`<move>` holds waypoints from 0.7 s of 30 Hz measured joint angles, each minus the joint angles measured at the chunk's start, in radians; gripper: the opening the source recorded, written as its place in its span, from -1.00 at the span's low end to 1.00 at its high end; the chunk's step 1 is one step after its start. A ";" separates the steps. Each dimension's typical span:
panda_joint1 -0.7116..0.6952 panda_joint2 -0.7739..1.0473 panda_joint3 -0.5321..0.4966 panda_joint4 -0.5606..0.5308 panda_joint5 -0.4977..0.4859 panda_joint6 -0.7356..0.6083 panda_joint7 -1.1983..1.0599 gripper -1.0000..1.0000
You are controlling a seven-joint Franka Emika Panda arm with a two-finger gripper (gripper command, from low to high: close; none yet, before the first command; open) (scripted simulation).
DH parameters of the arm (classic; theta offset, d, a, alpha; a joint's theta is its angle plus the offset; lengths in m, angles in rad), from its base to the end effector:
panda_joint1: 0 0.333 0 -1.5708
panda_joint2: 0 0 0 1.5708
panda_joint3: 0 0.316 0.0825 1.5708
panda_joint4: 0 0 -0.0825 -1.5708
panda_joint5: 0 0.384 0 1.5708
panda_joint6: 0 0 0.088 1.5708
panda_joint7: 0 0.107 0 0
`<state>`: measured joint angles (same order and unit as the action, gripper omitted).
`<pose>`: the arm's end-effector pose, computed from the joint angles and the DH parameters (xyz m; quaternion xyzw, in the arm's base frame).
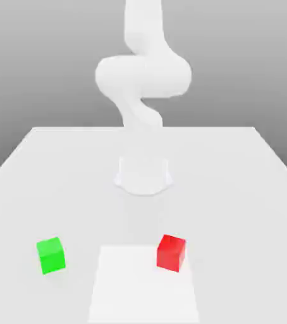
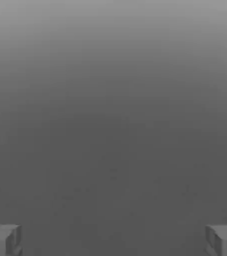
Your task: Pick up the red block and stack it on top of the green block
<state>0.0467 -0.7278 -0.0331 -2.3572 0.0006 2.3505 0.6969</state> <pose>0.3765 0.0011 0.6612 -0.8816 0.3136 -0.3264 0.1339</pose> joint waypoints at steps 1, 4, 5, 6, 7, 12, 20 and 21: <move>0.022 0.036 -0.015 -0.027 0.001 0.024 -0.050 0.00; 0.087 0.140 -0.060 -0.105 0.000 0.095 -0.194 0.00; 0.108 0.174 -0.073 -0.130 -0.001 0.118 -0.241 0.00; 0.126 0.208 -0.084 -0.156 0.001 0.141 -0.289 0.00; 0.146 0.243 -0.096 -0.182 0.002 0.164 -0.337 0.00; 0.229 0.413 -0.140 -0.308 0.007 0.279 -0.574 0.00; 0.299 0.672 -0.150 -0.492 -0.019 0.461 -0.899 0.00; 0.300 0.706 -0.147 -0.494 -0.009 0.489 -0.918 0.00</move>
<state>0.3467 -0.0223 -0.1801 -2.8508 -0.0086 2.8390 -0.2209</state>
